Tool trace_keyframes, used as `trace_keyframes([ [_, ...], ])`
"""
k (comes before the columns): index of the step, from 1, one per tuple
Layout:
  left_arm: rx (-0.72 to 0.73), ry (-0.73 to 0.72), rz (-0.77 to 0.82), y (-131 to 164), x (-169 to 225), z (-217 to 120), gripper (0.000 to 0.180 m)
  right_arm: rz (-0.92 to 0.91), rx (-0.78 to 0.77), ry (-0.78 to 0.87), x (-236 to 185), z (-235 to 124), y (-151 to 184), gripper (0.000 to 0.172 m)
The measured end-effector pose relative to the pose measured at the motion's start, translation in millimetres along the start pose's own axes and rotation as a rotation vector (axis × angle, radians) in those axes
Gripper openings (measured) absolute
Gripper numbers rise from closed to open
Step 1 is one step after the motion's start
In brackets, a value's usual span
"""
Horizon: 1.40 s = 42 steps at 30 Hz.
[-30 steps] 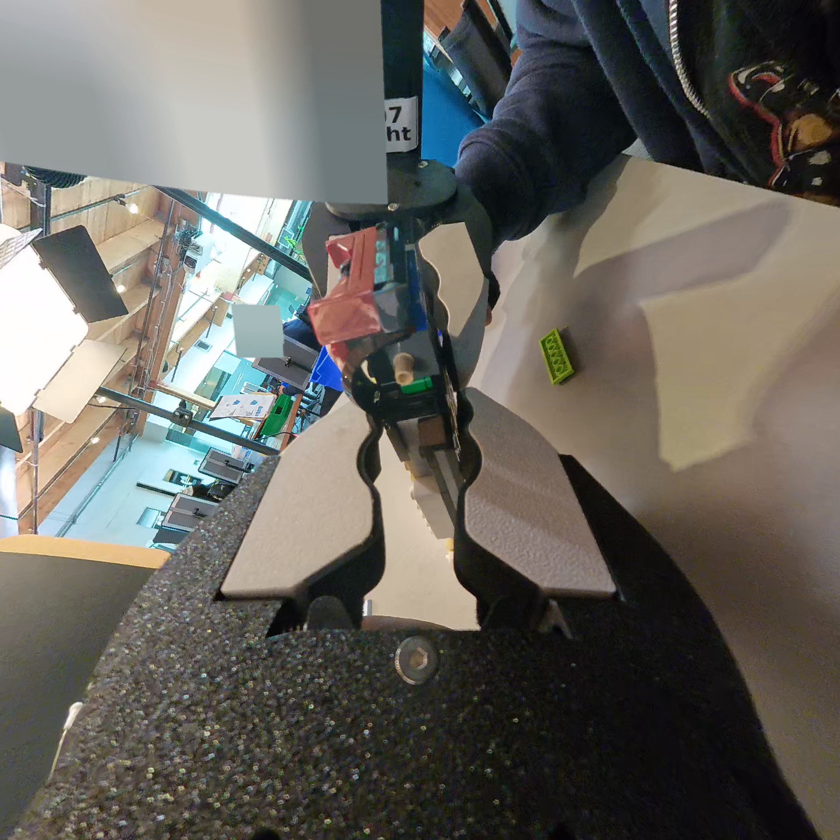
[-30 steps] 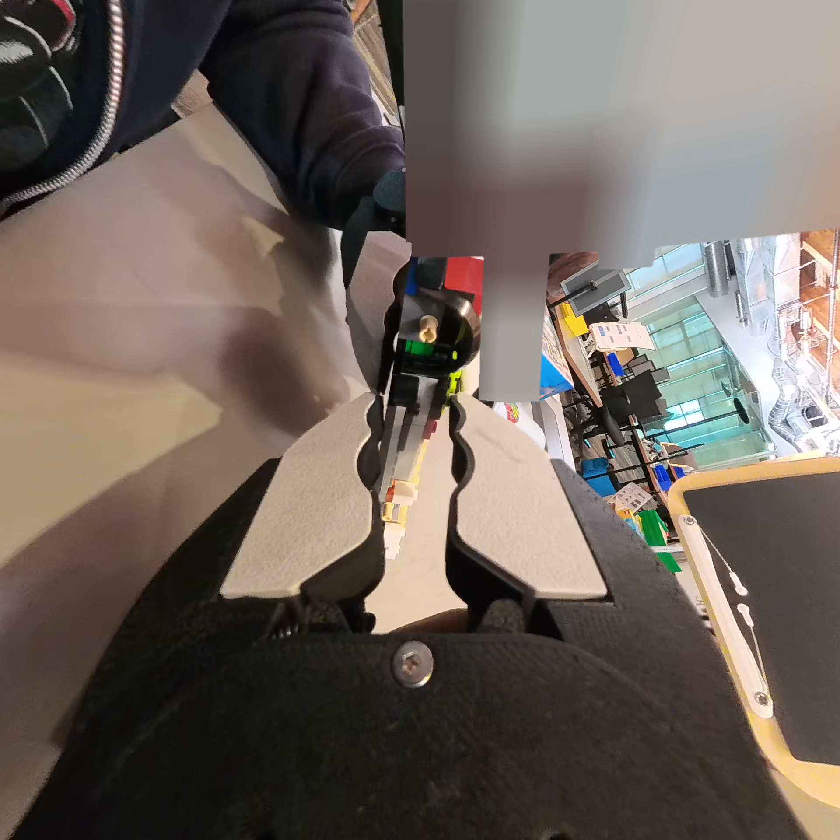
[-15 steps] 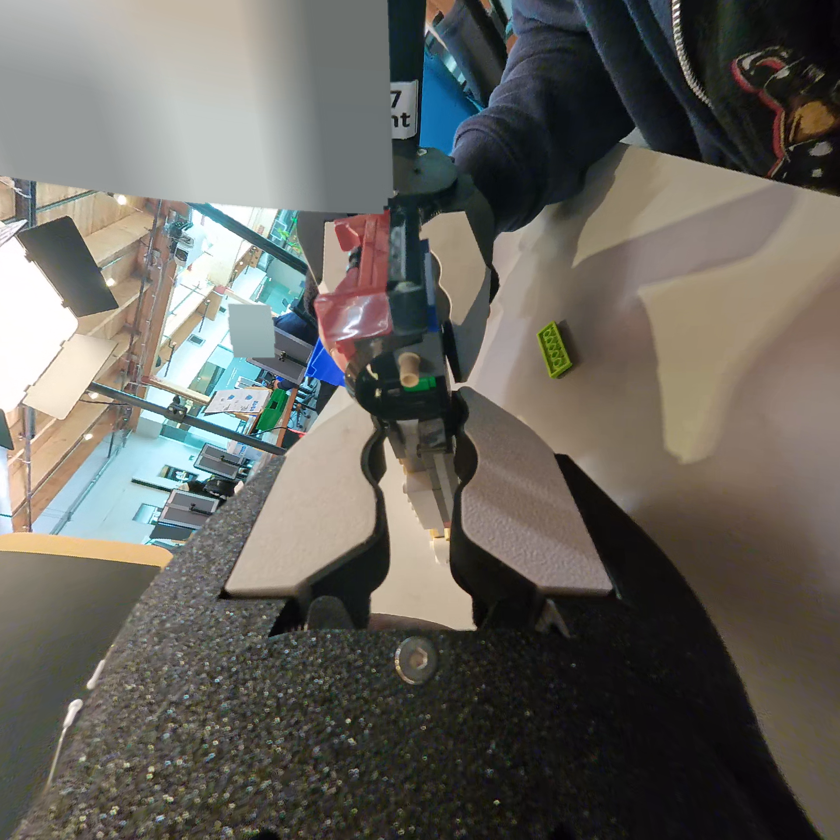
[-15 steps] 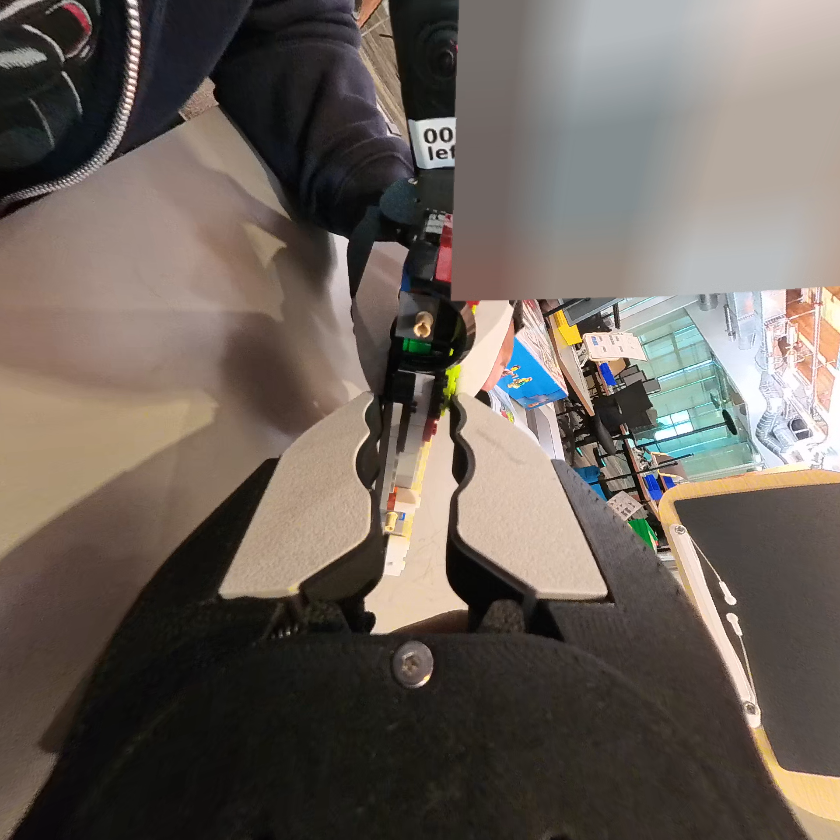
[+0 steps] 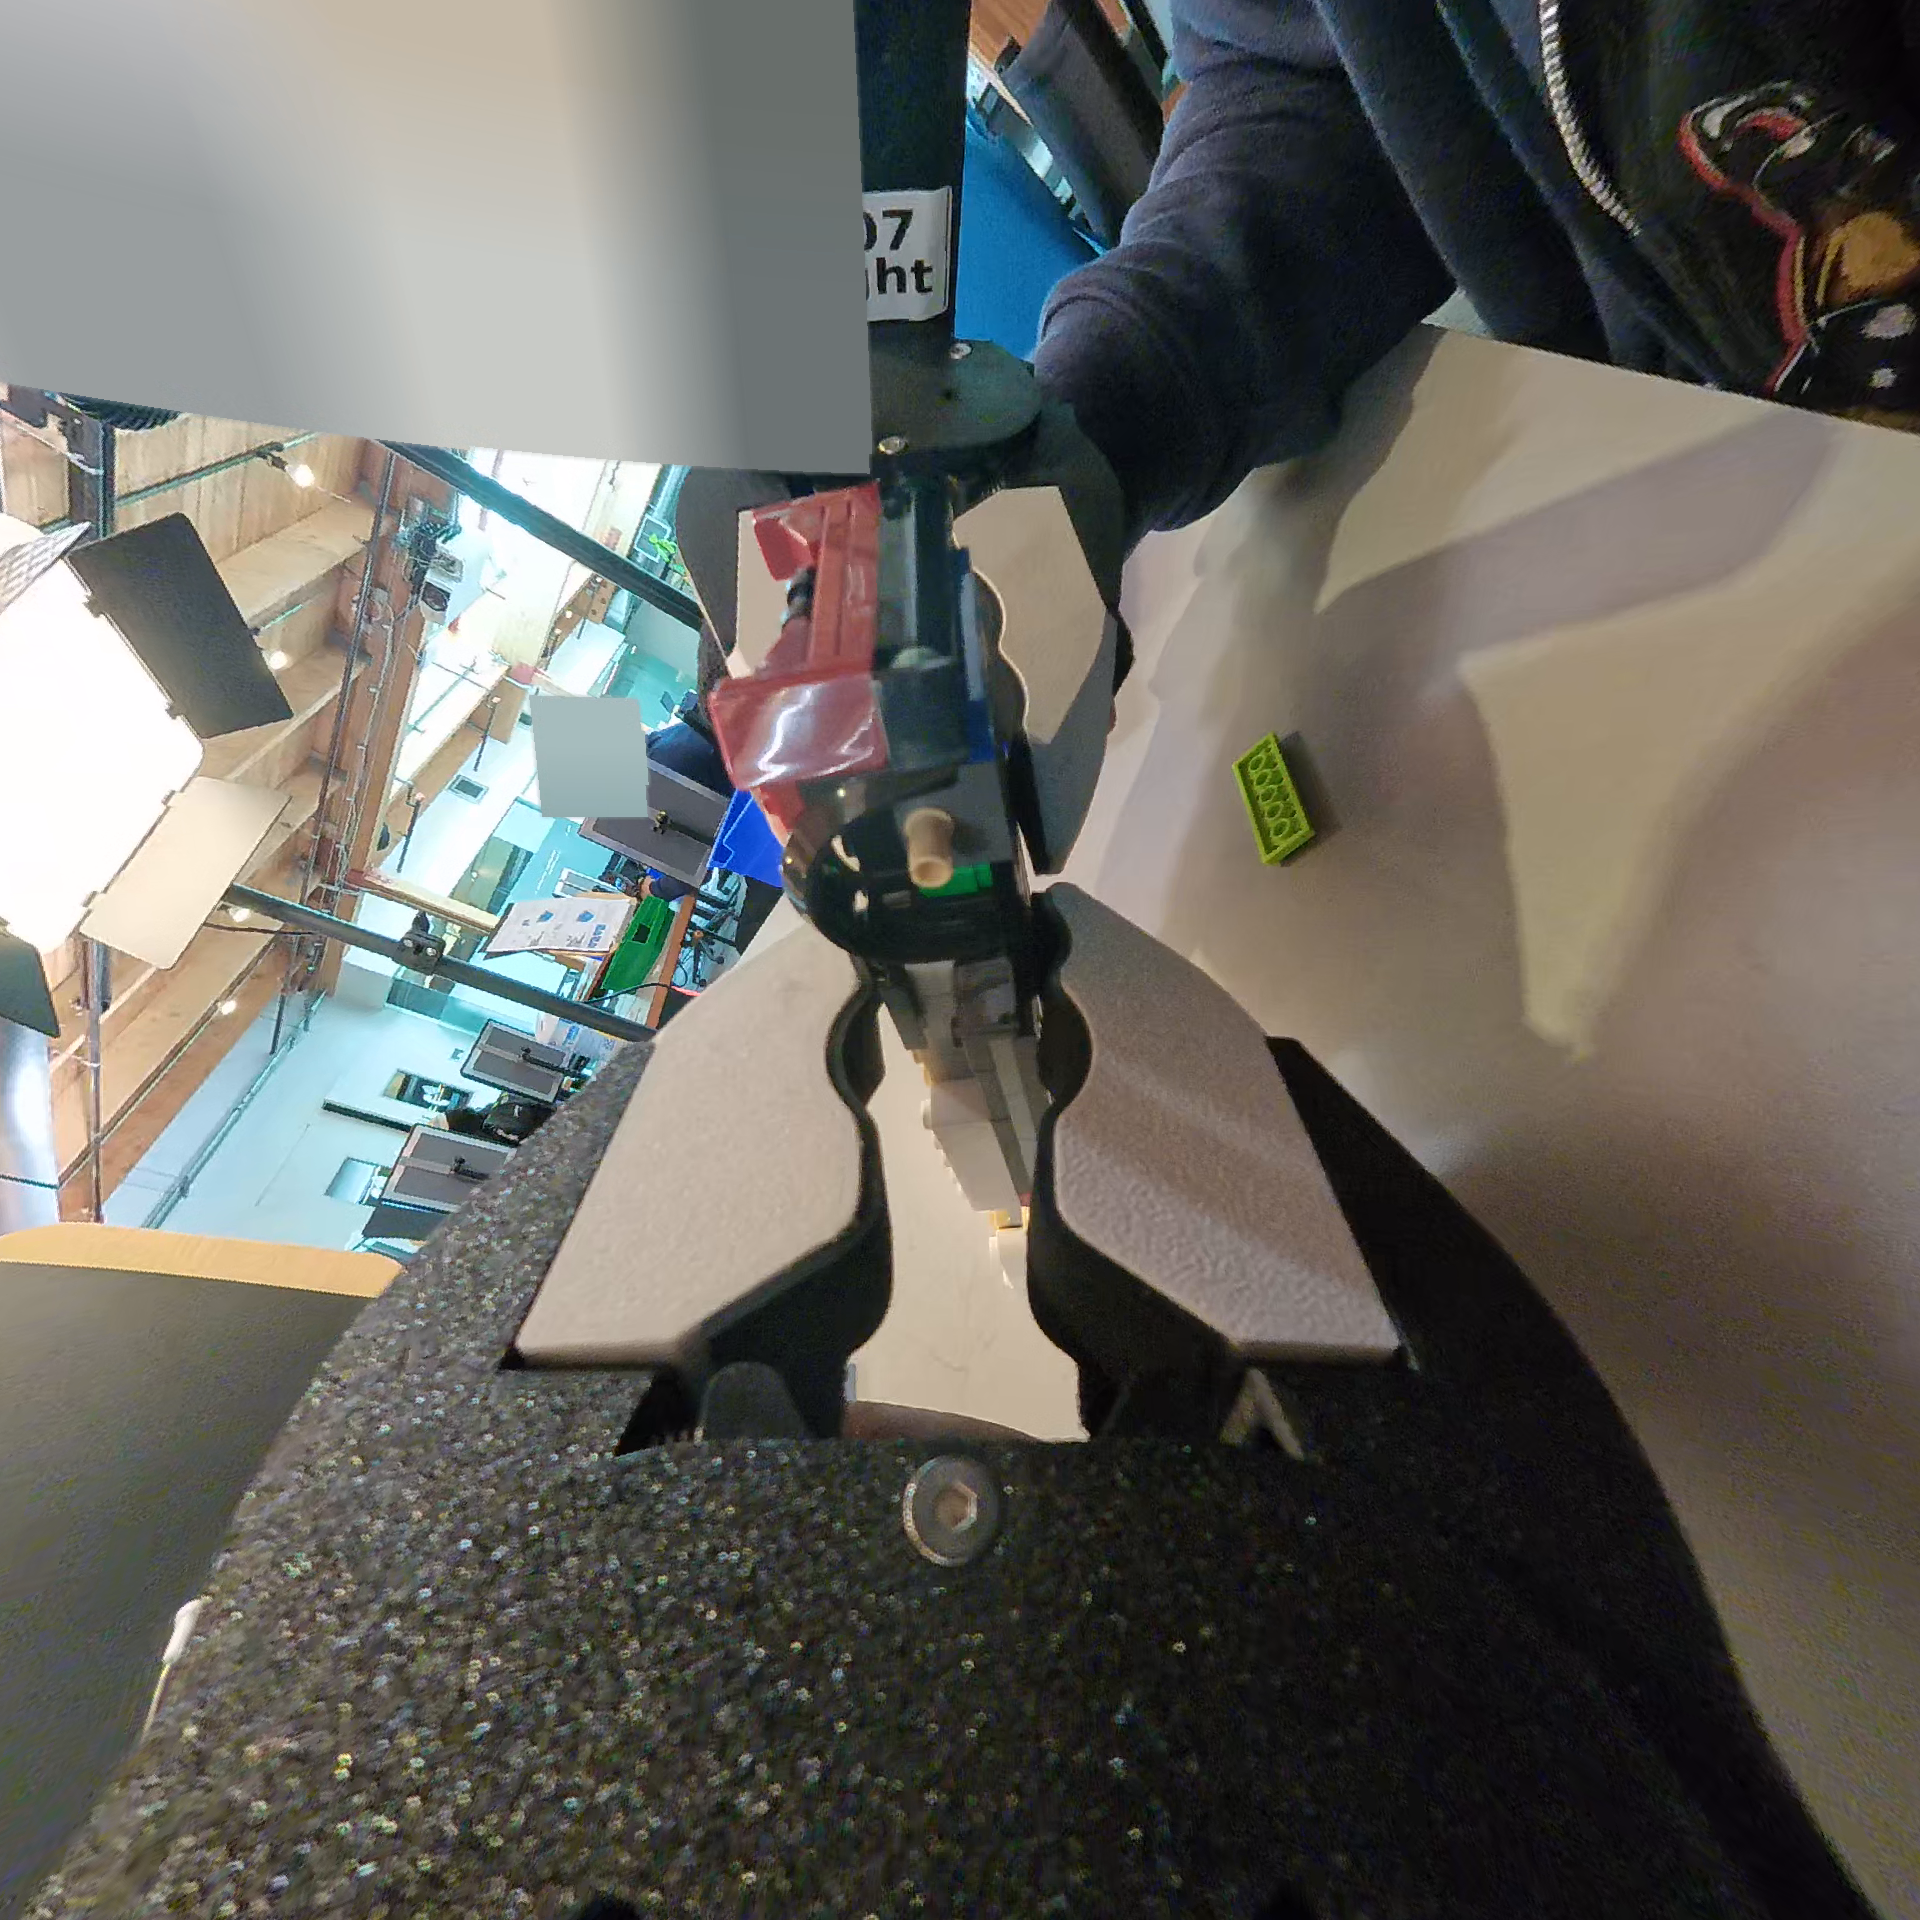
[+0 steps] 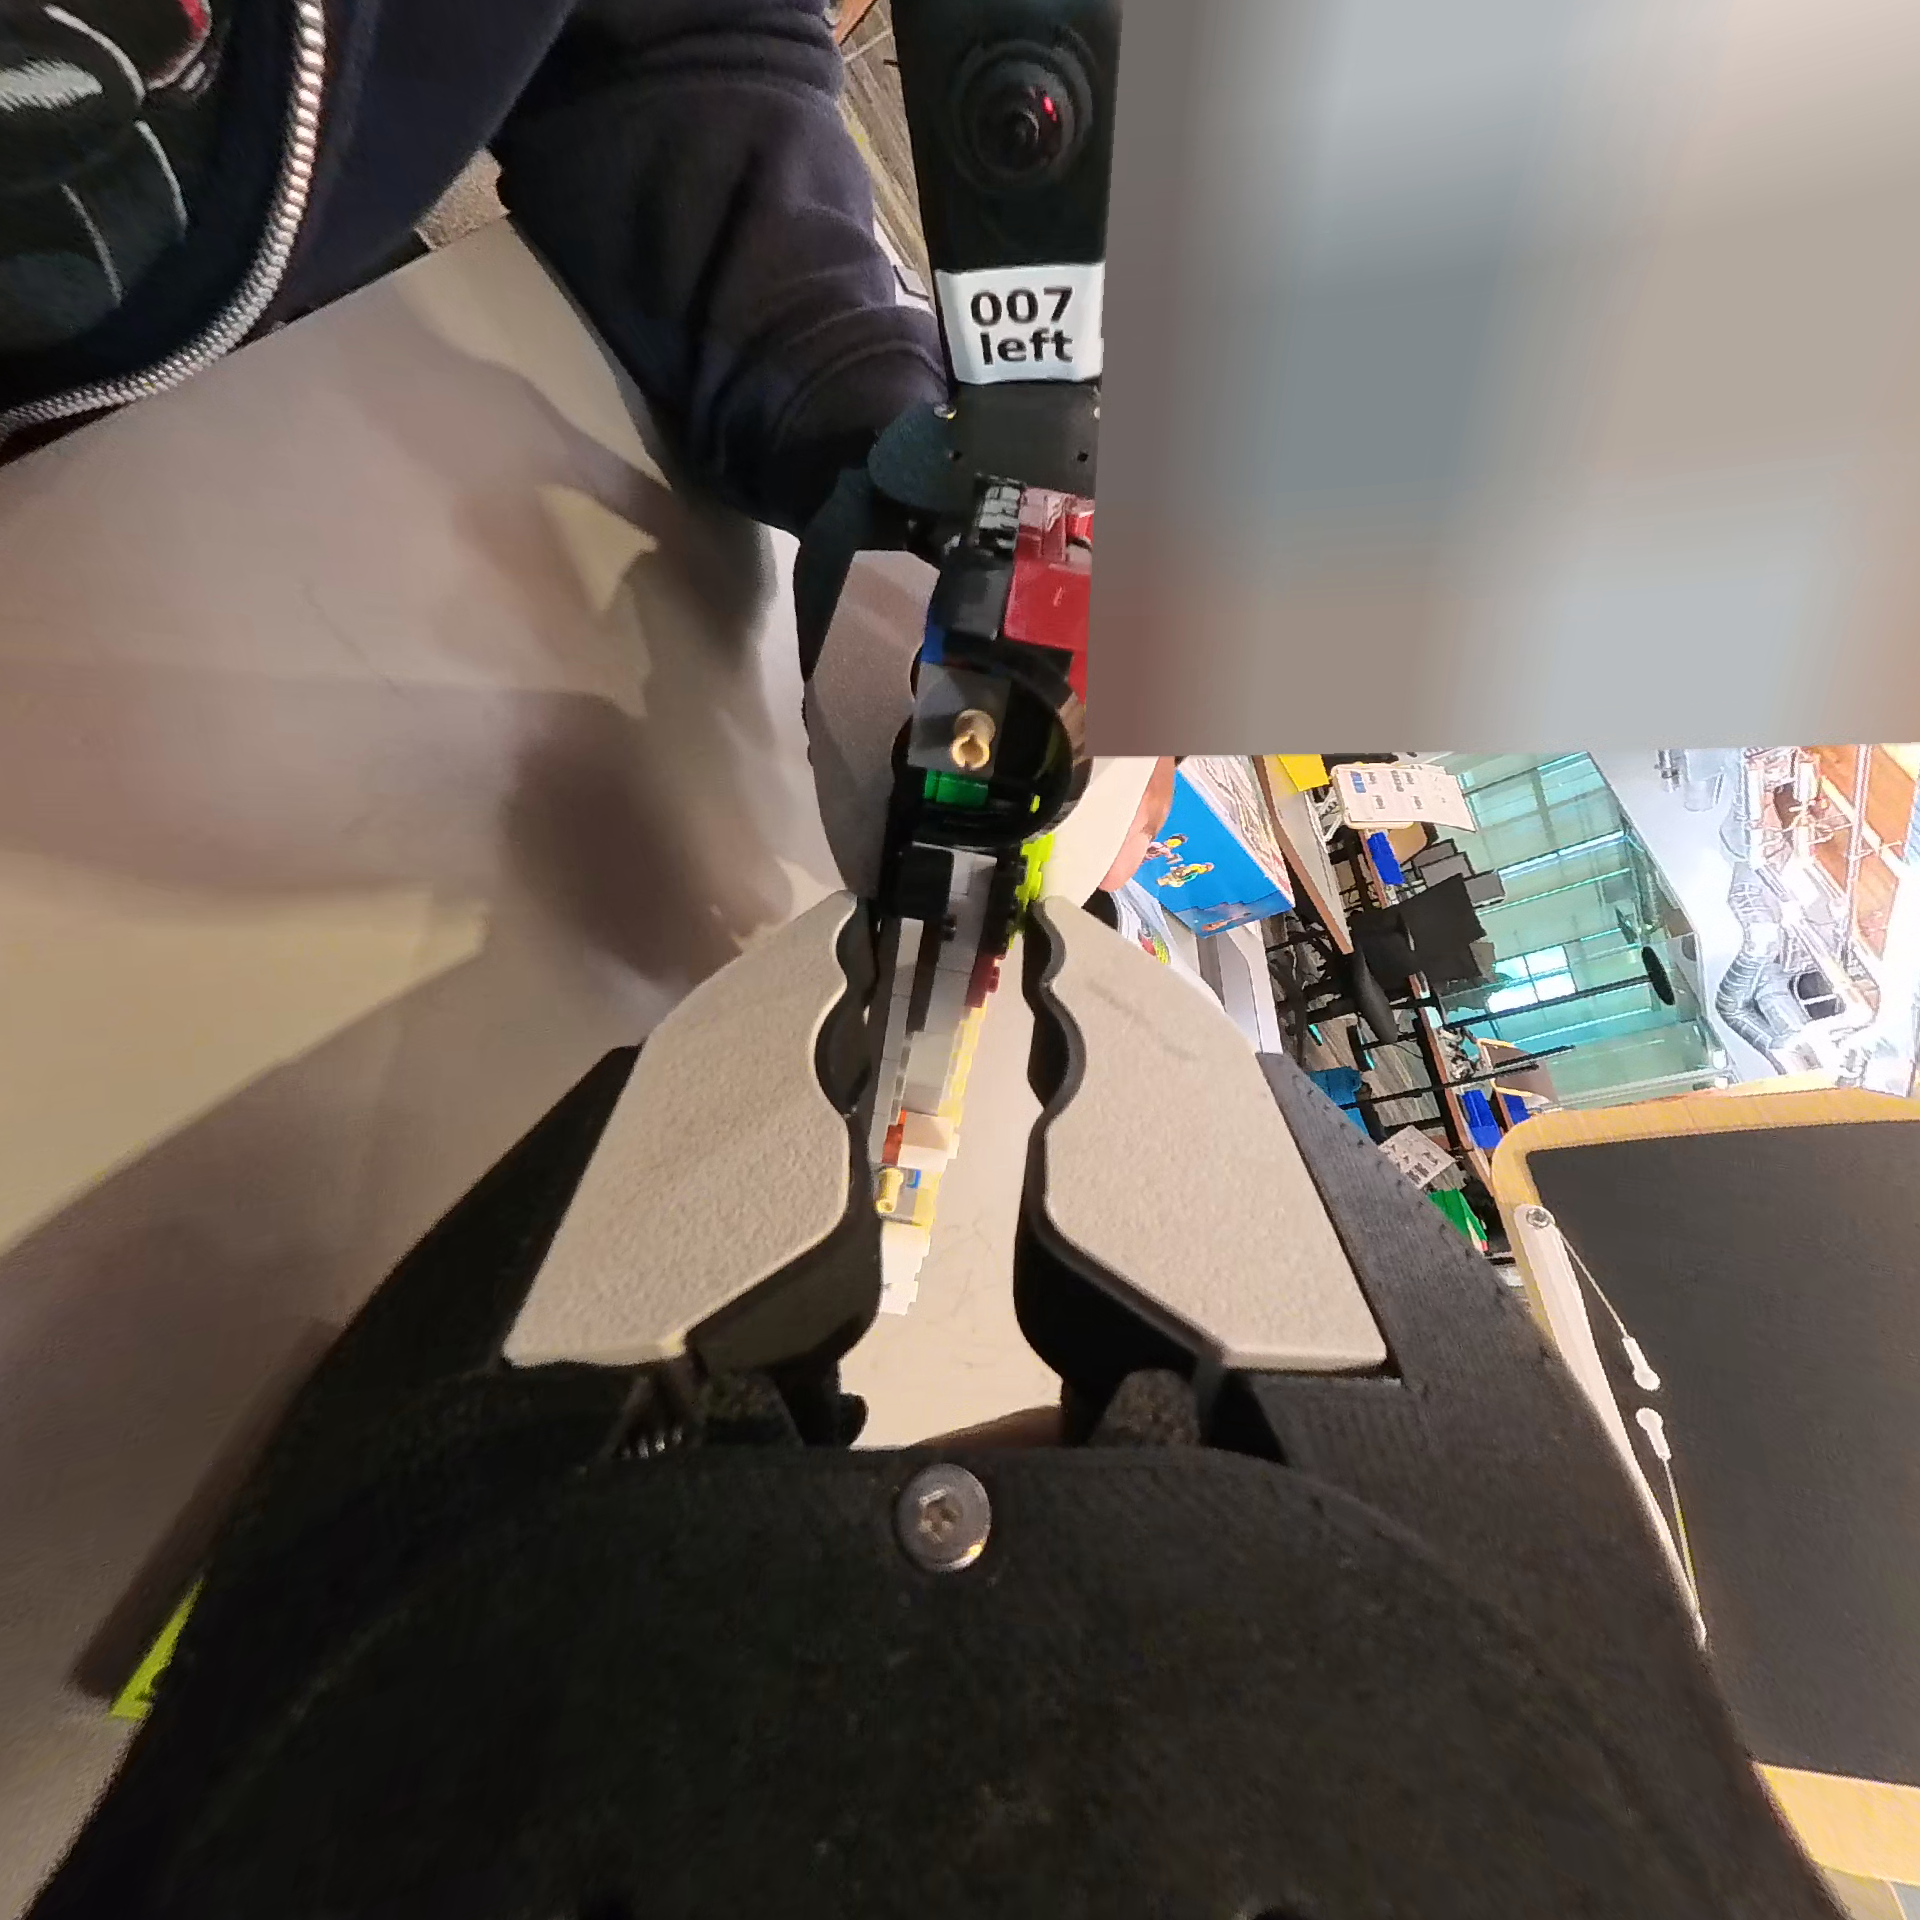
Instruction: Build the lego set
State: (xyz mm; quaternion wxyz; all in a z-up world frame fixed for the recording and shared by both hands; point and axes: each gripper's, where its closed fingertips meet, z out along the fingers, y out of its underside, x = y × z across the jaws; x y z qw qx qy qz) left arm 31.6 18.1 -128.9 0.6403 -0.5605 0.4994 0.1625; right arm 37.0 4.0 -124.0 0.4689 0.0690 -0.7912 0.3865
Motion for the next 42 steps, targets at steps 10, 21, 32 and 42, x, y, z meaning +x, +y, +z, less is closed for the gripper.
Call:
trace_keyframes([
  [10,0.021,-0.025,-0.016,5.3,-1.1,-0.2,0.026,0.028,-0.002,0.05,5.9,2.2,-2.1,0.032],
  [21,0.034,-0.018,-0.051,7.0,0.9,2.5,0.026,0.083,0.064,0.034,5.5,3.3,-13.8,0.026],
  [32,0.028,0.019,-0.066,5.1,4.8,2.8,0.027,0.115,0.084,-0.005,4.0,3.8,-14.8,0.025],
  [42,0.026,-0.07,-0.06,4.7,-7.8,0.0,0.032,0.138,0.074,0.049,13.8,2.5,-9.2,0.025],
])
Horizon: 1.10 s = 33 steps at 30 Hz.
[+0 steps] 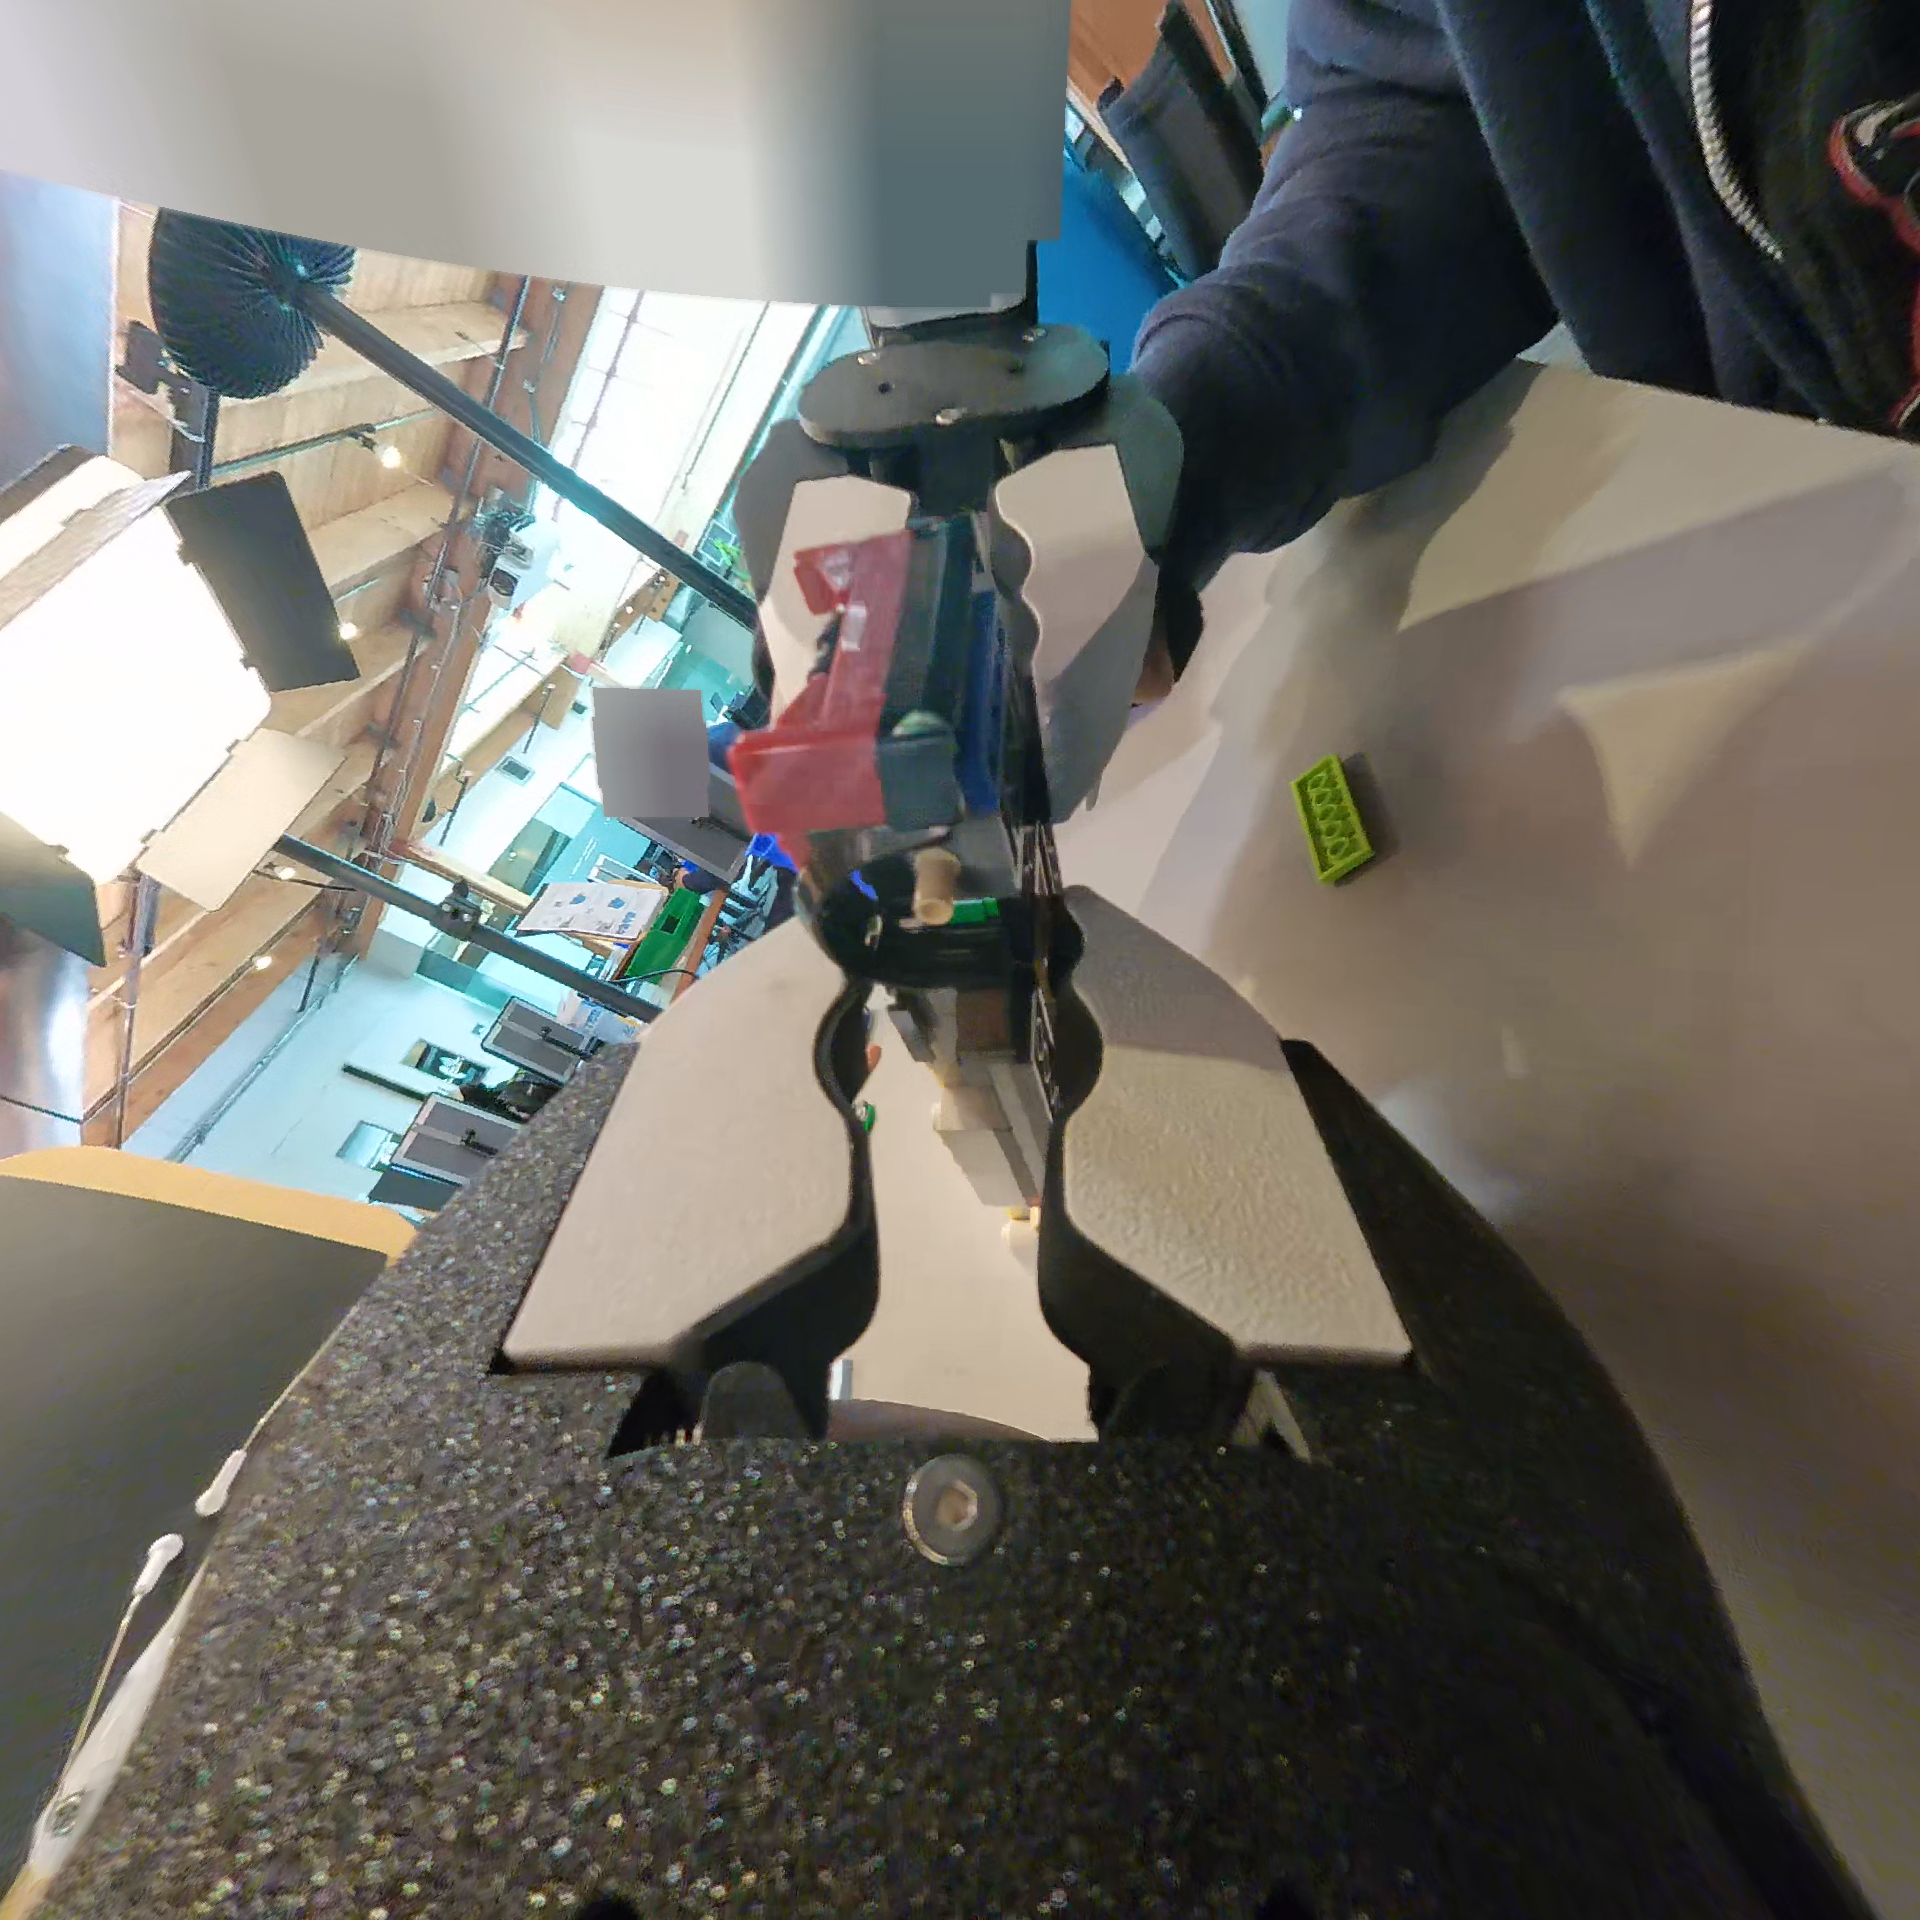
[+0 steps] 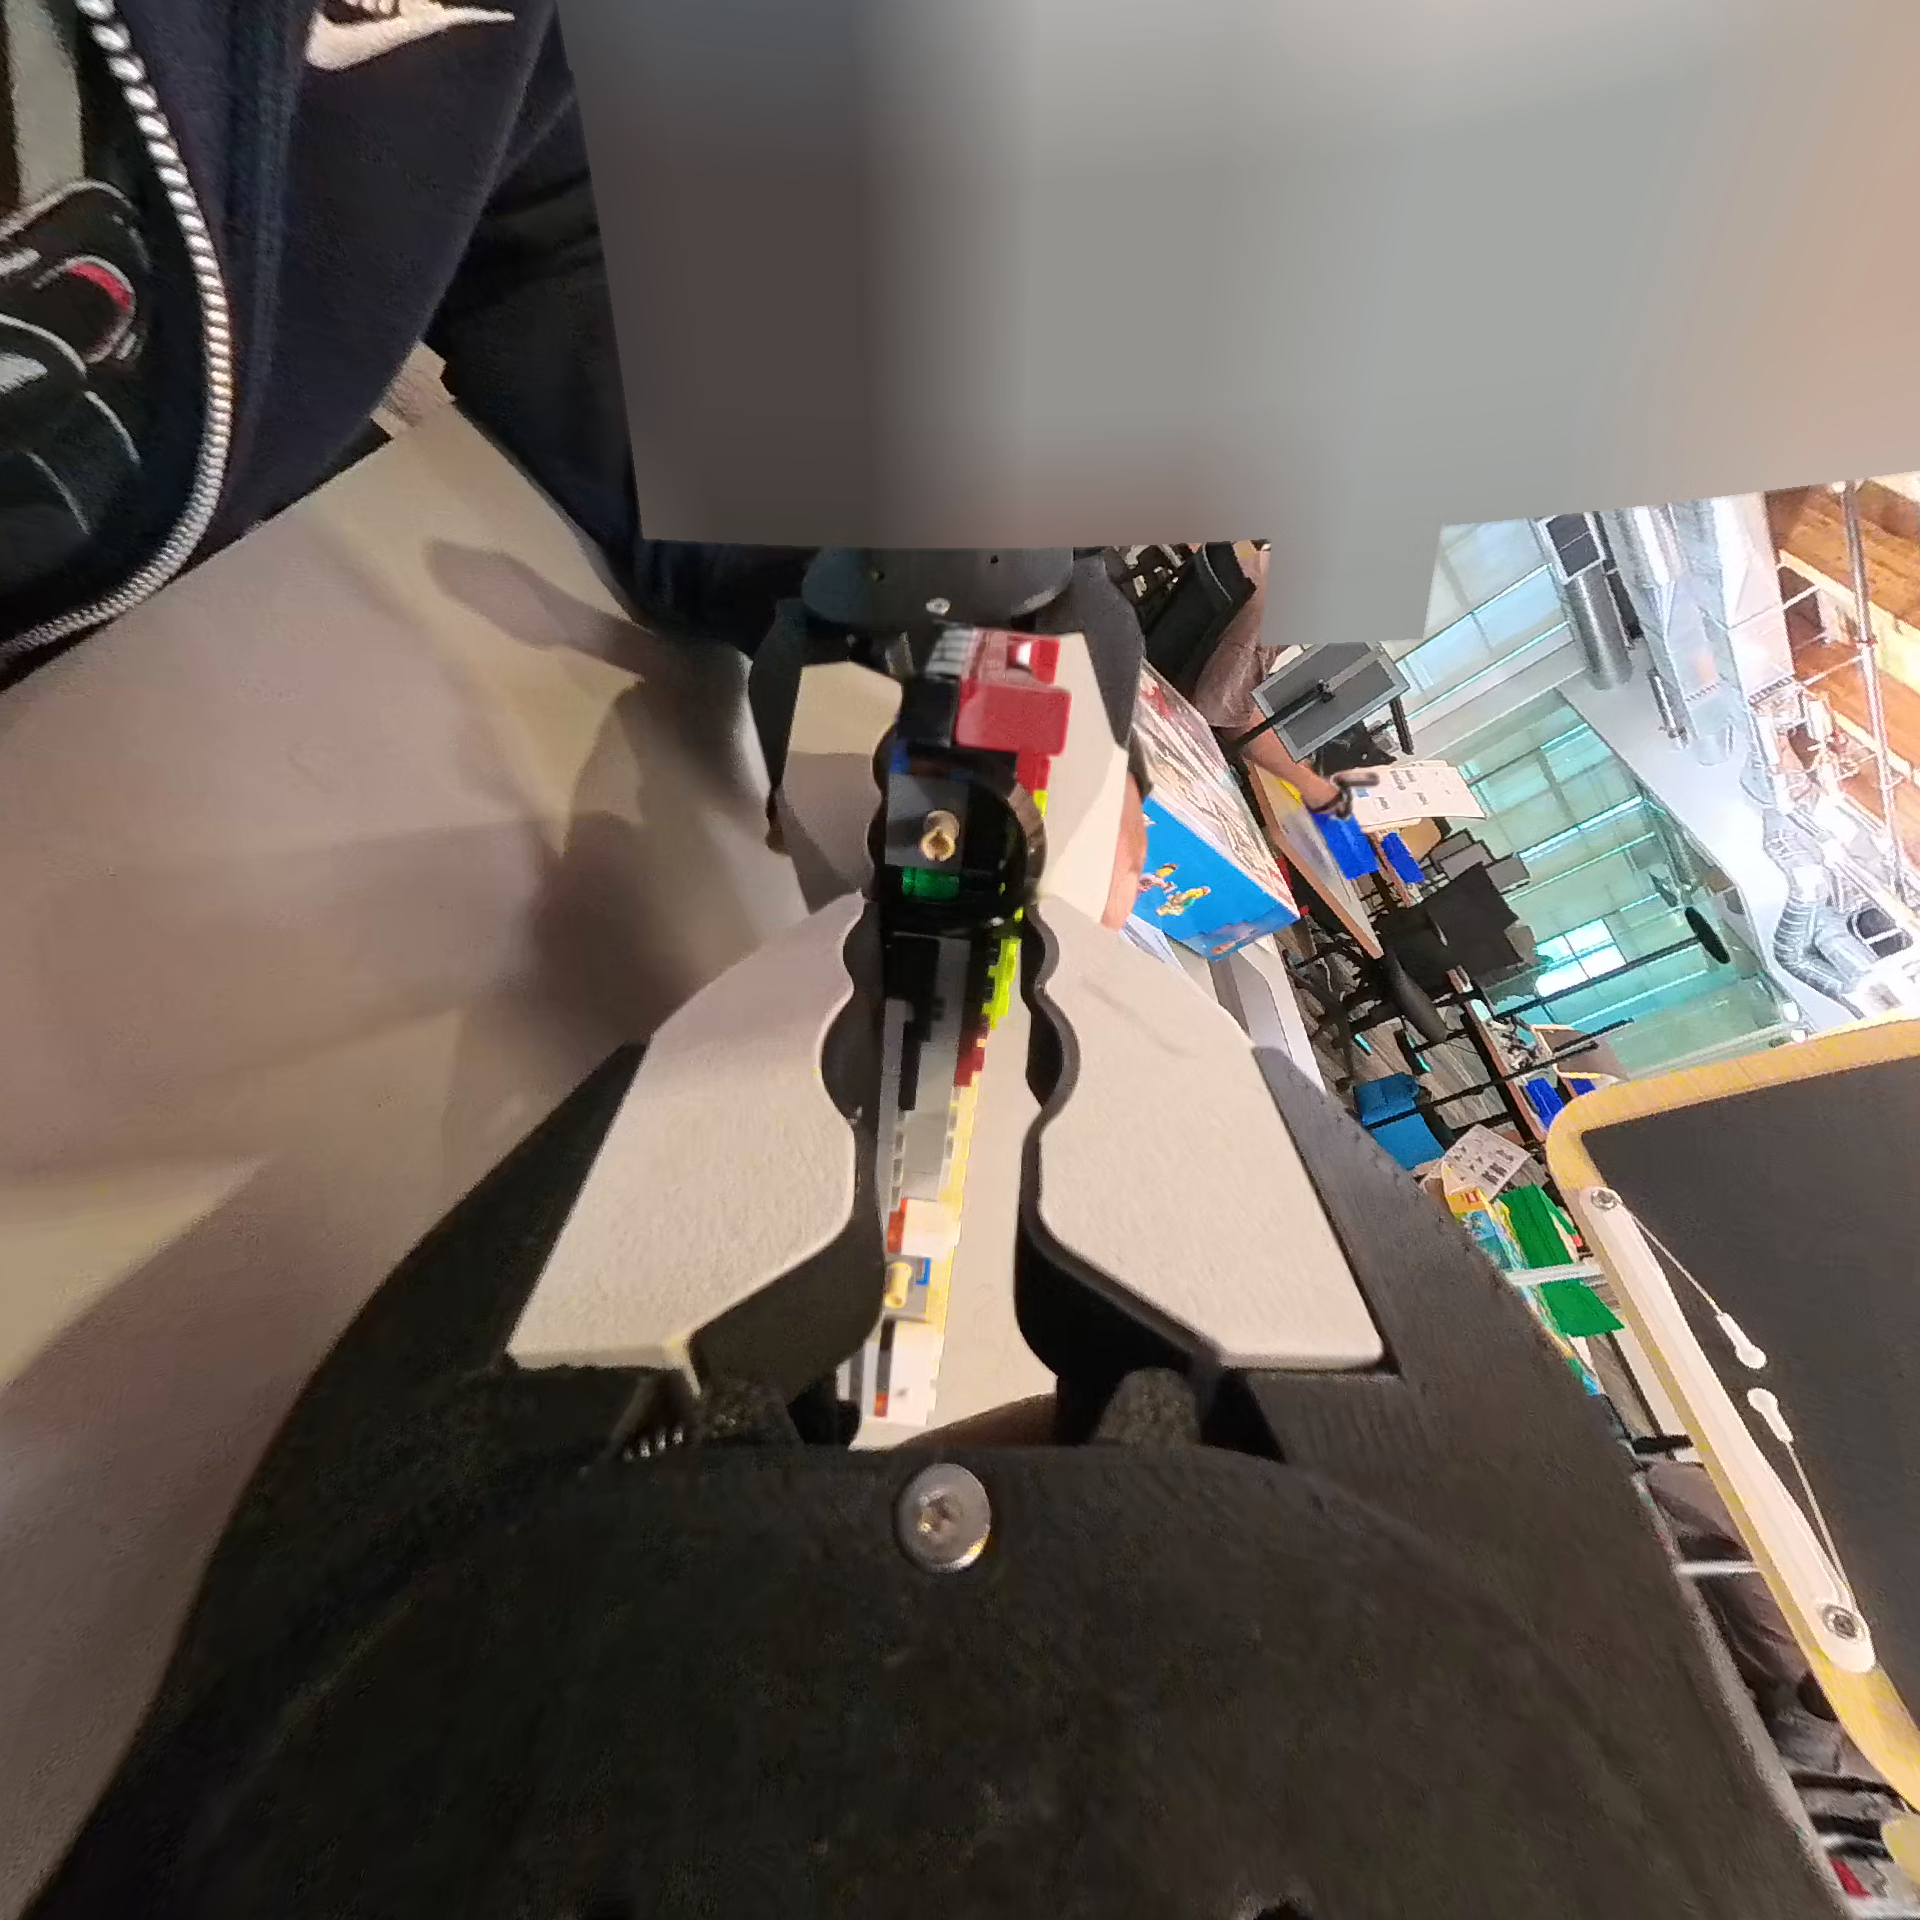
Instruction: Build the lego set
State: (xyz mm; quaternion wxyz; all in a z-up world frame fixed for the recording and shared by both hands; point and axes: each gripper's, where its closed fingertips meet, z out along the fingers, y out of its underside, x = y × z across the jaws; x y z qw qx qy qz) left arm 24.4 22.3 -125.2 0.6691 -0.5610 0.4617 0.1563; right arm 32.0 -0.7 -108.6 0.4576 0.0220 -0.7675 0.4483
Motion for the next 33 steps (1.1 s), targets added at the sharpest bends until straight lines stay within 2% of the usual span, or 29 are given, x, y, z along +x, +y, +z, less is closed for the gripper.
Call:
trace_keyframes([
  [4,0.047,0.001,-0.069,-7.1,-5.0,-3.4,0.035,0.03,-0.019,0.006,1.9,1.9,5.8,0.025],
  [15,0.078,-0.008,-0.091,-9.4,-3.7,-2.8,0.03,0.122,-0.027,0.021,8.3,1.2,10.8,0.027],
  [20,0.073,0.009,-0.081,-9.4,0.2,-1.5,0.029,0.165,0.017,-0.006,6.1,-0.2,4.6,0.028],
  [33,0.047,0.087,-0.062,-10.0,7.7,-2.1,0.029,0.136,0.05,-0.051,-2.8,-1.3,-1.0,0.027],
])
